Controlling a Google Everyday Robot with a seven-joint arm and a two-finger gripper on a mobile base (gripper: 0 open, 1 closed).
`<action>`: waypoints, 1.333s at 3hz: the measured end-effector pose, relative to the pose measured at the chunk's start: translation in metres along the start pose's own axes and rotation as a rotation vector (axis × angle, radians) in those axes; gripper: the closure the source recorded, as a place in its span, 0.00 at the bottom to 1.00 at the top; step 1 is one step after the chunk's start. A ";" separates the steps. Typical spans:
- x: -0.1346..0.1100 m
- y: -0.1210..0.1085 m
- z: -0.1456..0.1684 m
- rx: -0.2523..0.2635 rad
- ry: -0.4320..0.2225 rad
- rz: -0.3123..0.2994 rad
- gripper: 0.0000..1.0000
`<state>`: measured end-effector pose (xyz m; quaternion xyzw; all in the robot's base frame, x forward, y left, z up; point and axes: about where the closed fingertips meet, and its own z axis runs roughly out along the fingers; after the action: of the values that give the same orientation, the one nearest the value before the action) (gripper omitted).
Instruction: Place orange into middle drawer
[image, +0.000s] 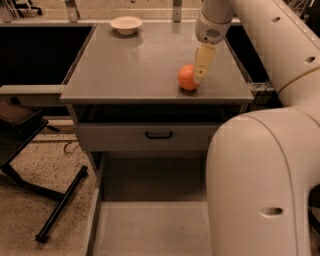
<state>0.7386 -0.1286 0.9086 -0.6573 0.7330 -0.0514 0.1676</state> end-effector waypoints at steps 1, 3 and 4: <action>0.015 0.000 0.006 -0.027 -0.086 0.074 0.00; 0.033 0.001 0.013 -0.059 -0.192 0.163 0.00; 0.033 0.007 0.022 -0.092 -0.228 0.172 0.00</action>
Offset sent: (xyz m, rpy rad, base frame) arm 0.0008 -0.0486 -0.0017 0.2643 0.0994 -0.0995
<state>0.7365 -0.1568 0.8798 -0.6004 0.7645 0.0718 0.2234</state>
